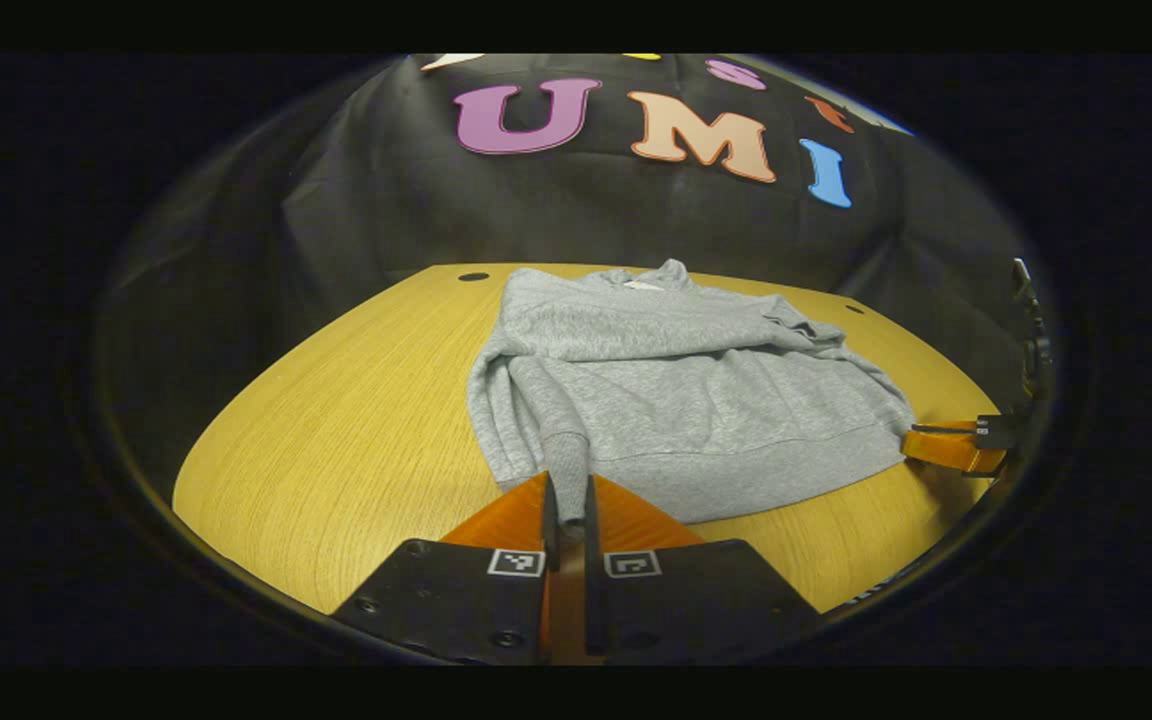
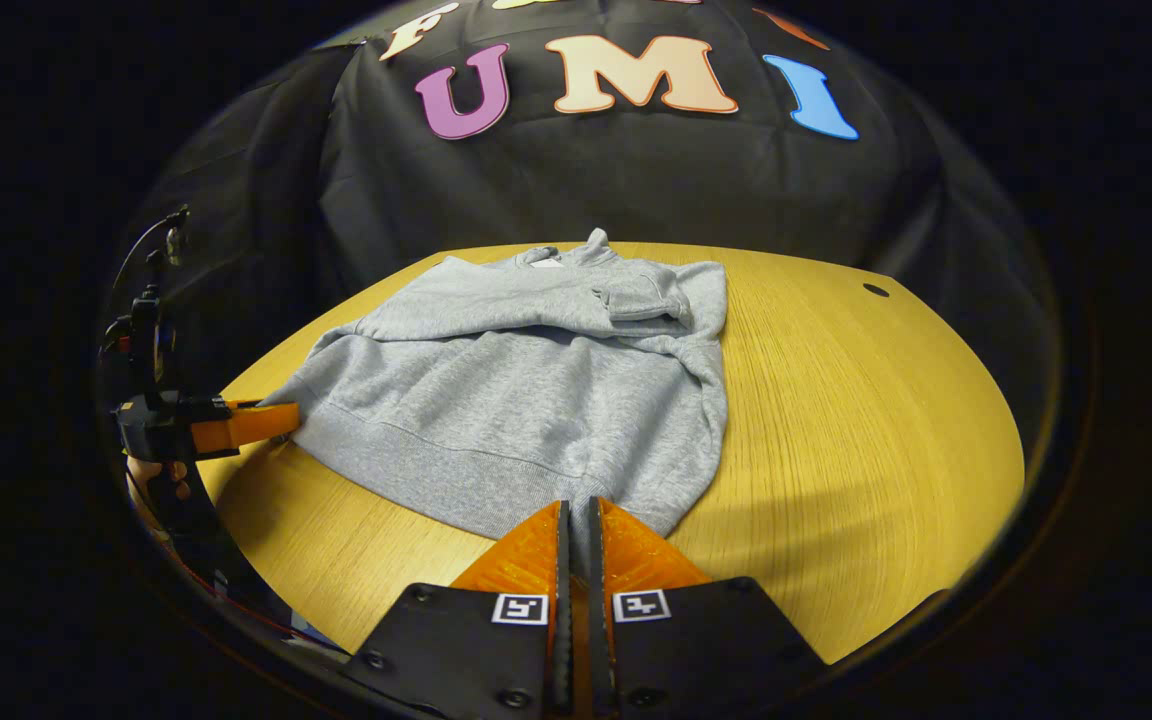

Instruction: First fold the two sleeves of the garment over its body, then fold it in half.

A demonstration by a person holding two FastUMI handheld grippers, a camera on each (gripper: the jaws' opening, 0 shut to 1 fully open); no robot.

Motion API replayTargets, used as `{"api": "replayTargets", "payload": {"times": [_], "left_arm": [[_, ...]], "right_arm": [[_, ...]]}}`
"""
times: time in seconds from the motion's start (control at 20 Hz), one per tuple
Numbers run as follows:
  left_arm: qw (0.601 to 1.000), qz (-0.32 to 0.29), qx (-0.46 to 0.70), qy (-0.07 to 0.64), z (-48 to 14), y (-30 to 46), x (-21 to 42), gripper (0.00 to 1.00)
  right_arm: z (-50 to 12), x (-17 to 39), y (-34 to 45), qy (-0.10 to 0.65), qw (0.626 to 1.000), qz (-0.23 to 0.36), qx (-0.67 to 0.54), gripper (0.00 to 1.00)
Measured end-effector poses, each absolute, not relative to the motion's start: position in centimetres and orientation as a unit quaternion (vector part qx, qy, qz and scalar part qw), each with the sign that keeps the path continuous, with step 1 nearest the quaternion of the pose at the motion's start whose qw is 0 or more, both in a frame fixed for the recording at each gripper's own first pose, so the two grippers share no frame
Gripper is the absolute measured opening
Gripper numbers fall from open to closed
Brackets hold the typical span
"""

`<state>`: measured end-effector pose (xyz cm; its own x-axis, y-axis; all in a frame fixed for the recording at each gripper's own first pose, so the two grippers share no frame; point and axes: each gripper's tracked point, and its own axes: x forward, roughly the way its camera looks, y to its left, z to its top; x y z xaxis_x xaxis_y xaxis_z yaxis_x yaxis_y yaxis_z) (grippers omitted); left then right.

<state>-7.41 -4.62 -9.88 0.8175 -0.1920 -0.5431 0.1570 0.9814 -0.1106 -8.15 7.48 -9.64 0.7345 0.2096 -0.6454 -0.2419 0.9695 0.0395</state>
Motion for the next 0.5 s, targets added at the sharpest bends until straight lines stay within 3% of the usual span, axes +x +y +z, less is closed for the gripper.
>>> {"api": "replayTargets", "payload": {"times": [0.1, 0.5], "left_arm": [[0.953, -0.091, -0.035, 0.287, -9.8, -4.6, -7.5, 0.01], [0.948, -0.096, -0.034, 0.3, -9.3, -4.8, -7.3, 0.0]], "right_arm": [[-9.4, -8.4, 7.5, 0.344, 0.931, 0.122, -0.011, 0.04], [-7.9, -7.9, 7.7, 0.327, 0.935, 0.134, 0.032, 0.02]]}}
